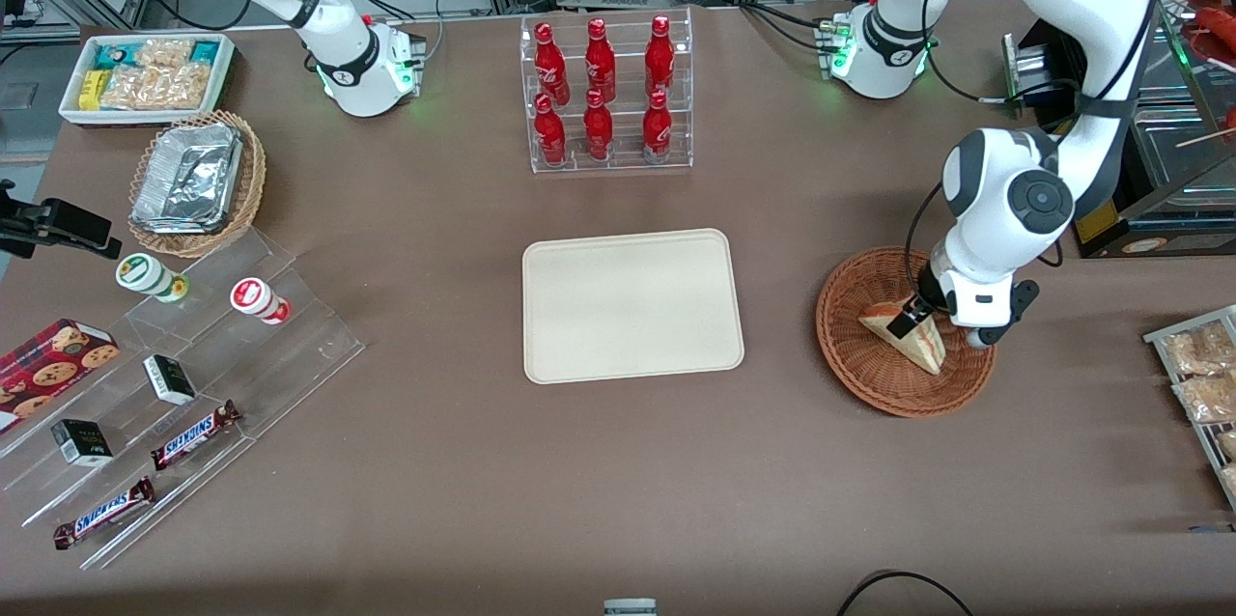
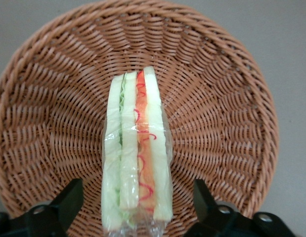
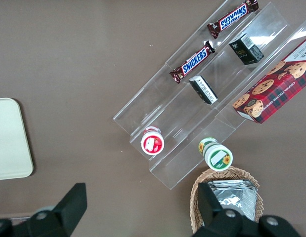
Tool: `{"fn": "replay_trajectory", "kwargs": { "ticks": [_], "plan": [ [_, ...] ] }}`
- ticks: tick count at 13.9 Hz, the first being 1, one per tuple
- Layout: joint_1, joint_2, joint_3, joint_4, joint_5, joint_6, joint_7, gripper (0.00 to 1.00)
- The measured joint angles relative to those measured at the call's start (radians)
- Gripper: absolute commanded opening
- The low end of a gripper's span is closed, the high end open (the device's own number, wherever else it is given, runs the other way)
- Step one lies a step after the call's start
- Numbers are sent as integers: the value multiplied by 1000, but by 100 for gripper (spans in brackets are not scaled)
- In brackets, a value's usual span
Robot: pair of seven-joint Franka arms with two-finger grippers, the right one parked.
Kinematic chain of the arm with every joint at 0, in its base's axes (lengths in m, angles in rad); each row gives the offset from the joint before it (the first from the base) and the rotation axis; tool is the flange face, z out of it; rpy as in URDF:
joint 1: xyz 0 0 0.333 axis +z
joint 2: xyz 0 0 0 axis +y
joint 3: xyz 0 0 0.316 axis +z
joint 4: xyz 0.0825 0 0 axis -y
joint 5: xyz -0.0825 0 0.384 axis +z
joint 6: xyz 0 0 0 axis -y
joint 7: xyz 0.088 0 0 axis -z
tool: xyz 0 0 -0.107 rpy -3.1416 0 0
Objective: Place sandwich from basket to tray
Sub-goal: 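Lower the left gripper and close it on the wrapped sandwich, then lift the sandwich and carry it with the left gripper over the tray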
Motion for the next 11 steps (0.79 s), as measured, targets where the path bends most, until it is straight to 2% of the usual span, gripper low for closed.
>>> {"fn": "replay_trajectory", "kwargs": {
  "ticks": [6,8,11],
  "plan": [
    [0,15,0,37,11,-6,-13,0],
    [-2,-15,-9,108,62,-155,-13,0],
    [-10,-61,-94,352,72,-512,-15,0]
  ]
}}
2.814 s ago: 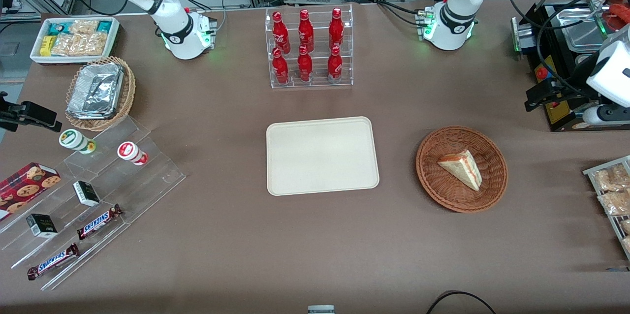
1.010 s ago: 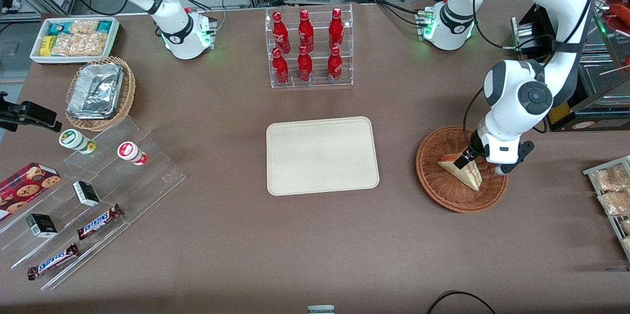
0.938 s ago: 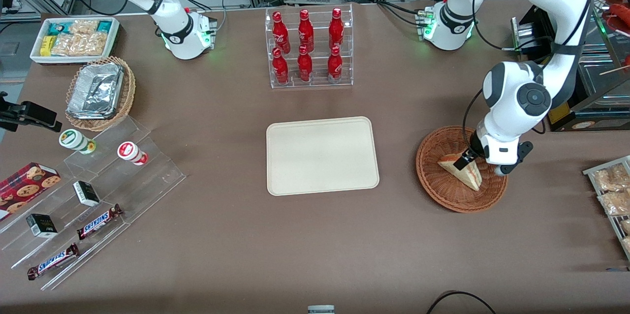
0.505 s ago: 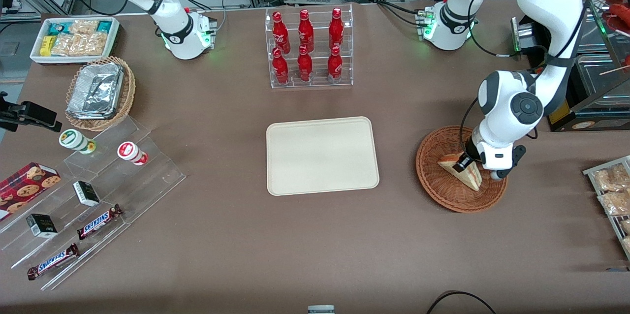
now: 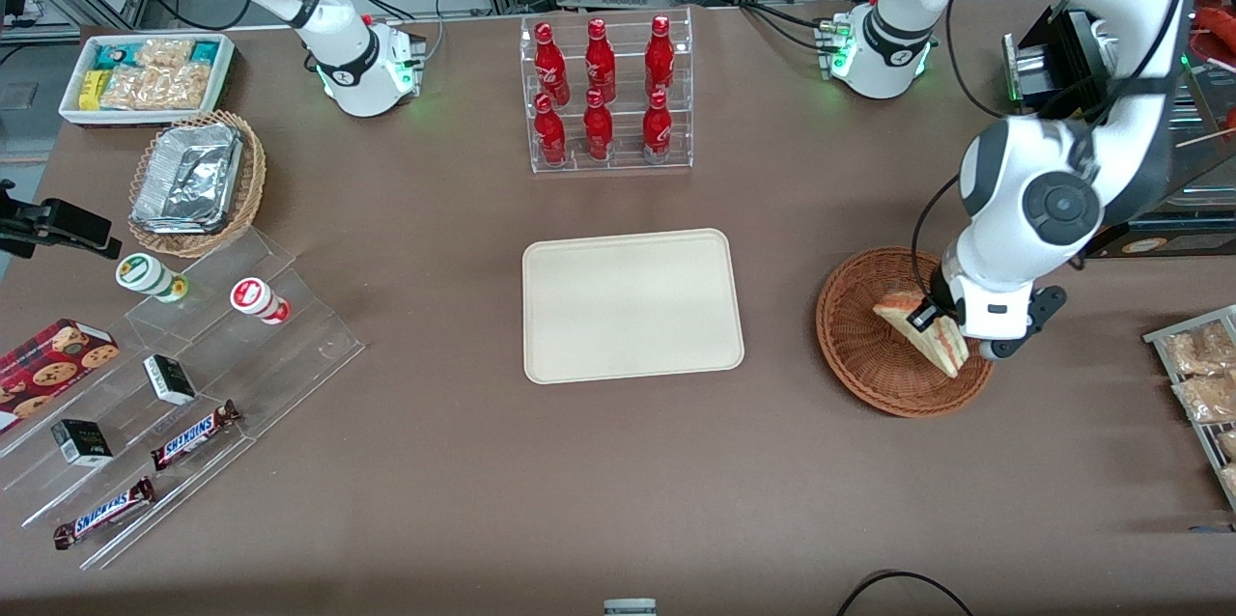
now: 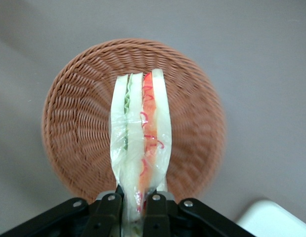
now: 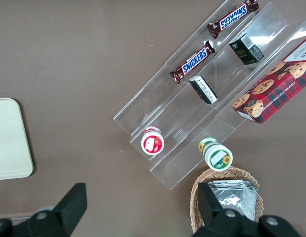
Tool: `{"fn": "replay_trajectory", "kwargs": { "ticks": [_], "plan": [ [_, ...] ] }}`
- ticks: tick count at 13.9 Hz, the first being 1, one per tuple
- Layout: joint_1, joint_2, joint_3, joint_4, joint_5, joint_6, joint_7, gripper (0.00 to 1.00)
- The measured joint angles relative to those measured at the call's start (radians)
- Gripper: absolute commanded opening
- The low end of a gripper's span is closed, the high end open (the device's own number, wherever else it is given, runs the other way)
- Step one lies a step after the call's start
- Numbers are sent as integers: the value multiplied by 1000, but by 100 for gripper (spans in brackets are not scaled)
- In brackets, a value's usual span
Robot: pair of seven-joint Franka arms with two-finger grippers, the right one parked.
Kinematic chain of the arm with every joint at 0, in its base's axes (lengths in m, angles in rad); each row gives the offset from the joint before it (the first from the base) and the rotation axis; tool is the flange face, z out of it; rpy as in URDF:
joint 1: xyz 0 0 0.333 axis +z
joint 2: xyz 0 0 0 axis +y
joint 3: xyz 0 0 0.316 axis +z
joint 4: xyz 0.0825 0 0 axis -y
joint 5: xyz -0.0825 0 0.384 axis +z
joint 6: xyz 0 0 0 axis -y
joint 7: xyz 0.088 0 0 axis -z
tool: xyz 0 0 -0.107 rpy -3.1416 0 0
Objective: Place sandwich from basket to tray
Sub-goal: 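Lift the sandwich and carry it with the left gripper over the tray, then lower the sandwich upright onto the tray and open the left gripper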
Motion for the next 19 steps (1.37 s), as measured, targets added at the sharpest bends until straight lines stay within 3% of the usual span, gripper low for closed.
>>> {"fn": "replay_trajectory", "kwargs": {
  "ticks": [3,6,9,12,19],
  "plan": [
    [-11,23,-181,216,-7,-151,-53,0],
    [-71,100,-312,275,-7,-147,-105,0],
    [-213,220,-322,348,21,-113,-125,0],
    [-353,345,-321,405,144,-106,-196,0],
    [-429,561,-319,440,315,30,-201,0]
  ]
}}
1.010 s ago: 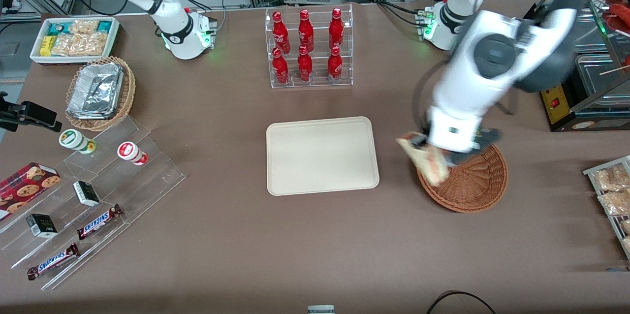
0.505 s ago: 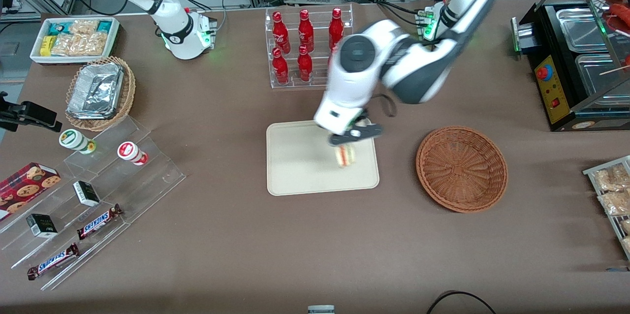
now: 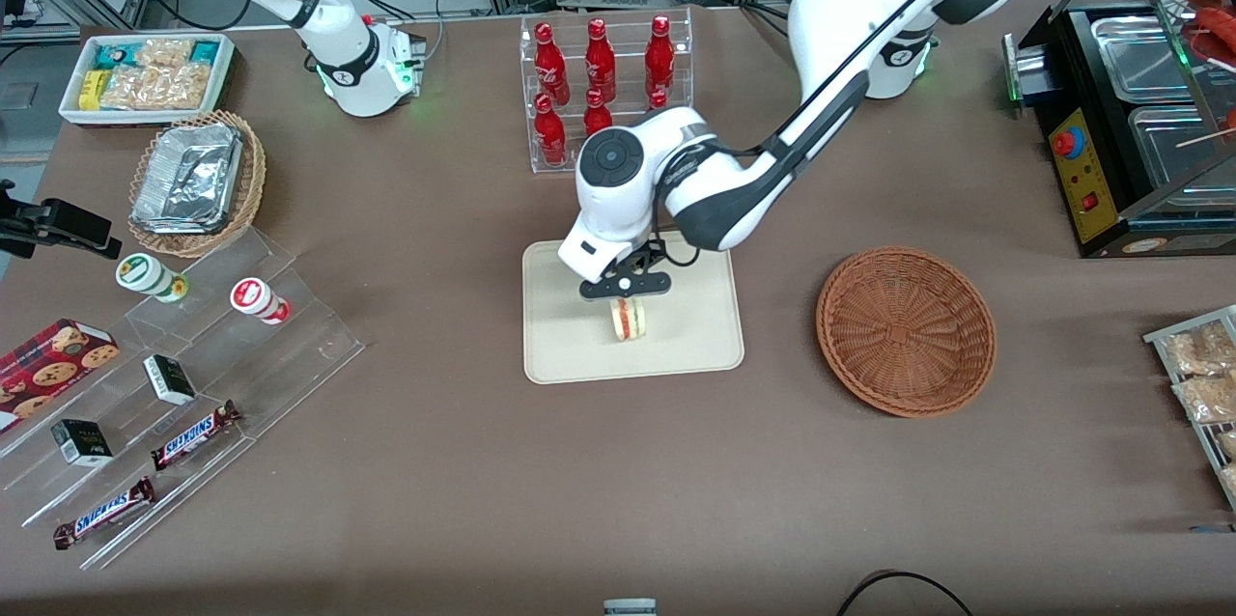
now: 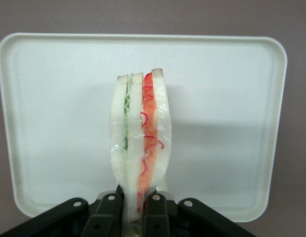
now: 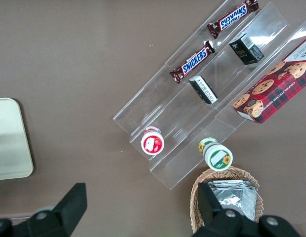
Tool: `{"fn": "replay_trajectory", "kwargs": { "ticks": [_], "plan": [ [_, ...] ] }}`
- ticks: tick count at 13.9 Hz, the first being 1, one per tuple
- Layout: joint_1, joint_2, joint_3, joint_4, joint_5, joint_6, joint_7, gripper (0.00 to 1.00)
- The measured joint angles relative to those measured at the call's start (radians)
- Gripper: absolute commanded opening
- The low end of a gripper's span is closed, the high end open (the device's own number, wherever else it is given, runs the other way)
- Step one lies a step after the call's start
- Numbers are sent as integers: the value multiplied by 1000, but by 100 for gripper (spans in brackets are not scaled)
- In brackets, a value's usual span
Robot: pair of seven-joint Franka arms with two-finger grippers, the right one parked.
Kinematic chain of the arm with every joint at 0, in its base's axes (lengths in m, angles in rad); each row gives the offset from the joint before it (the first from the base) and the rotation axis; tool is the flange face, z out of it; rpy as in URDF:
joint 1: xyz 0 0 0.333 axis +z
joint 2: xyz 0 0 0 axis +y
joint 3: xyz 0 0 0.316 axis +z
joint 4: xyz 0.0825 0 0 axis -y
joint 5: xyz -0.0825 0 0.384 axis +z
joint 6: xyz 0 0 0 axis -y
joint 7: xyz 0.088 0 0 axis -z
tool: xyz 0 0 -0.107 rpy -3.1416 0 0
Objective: Place sandwich from basket to tray
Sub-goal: 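Lower the sandwich upright onto the tray and open the left gripper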
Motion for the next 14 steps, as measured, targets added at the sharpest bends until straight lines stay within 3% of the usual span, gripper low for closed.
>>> {"fn": "replay_trajectory", "kwargs": {
  "ticks": [5,10,11,12,13,14],
  "plan": [
    [-21,57,0,8,41,15,0,0],
    [-21,67,6,8,67,15,0,22],
    [-21,70,11,8,67,15,0,31],
    [-21,71,14,8,67,15,0,50],
    [-21,72,15,8,67,15,0,87],
    [-21,72,15,8,67,15,0,100]
  ]
}}
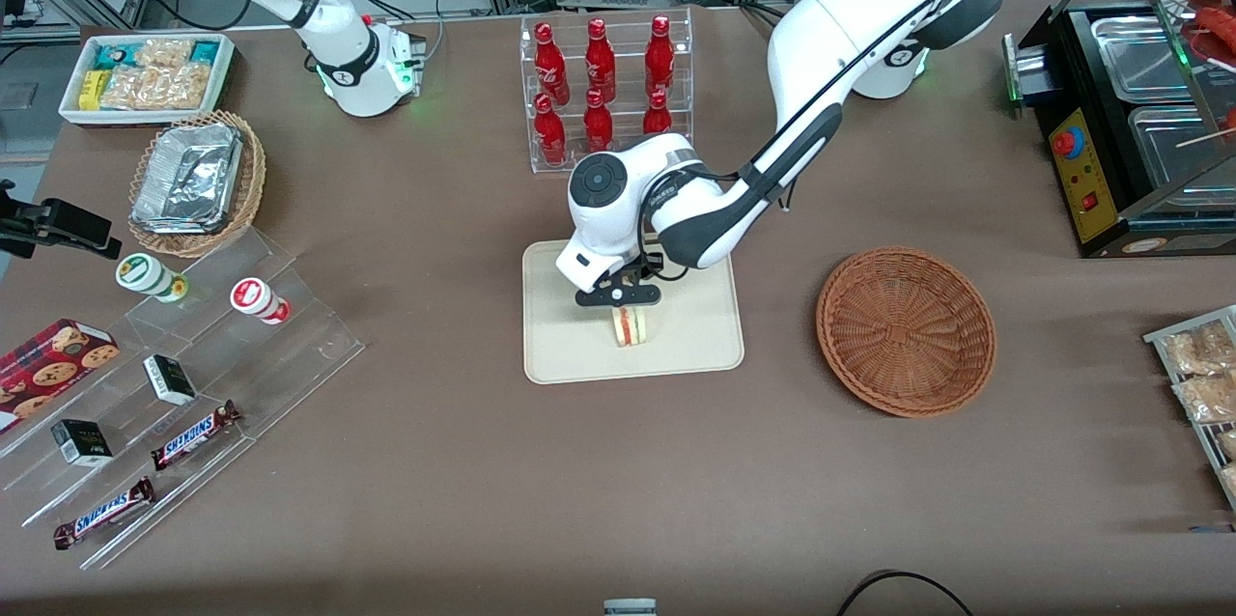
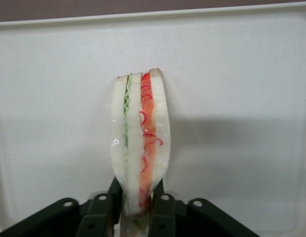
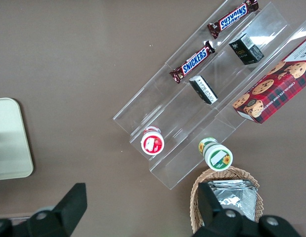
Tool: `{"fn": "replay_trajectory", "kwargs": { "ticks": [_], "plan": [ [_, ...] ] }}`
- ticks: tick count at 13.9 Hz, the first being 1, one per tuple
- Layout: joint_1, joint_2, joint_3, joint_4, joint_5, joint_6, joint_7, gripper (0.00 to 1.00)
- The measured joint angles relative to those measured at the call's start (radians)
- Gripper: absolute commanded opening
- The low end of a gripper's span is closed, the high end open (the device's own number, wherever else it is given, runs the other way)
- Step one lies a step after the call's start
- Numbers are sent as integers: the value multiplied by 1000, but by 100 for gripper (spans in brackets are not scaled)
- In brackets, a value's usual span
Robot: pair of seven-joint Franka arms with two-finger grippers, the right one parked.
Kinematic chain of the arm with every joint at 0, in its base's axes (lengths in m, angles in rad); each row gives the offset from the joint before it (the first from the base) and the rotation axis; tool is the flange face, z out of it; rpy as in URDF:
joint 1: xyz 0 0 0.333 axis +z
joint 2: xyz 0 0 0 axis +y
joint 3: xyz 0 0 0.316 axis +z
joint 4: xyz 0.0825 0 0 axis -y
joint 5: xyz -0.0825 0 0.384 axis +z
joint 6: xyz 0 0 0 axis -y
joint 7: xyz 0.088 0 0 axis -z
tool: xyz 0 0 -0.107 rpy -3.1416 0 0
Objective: Place sandwich from basket to tray
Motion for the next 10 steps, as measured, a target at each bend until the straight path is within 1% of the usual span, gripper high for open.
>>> {"fn": "replay_trajectory", "kwargs": {
  "ticks": [6,8,10],
  "plan": [
    [1,-15,-1,31,-2,-1,-5,100],
    [3,-74,-1,56,-14,-40,-50,100],
    [13,-170,-1,67,-20,-134,-77,100]
  ]
}}
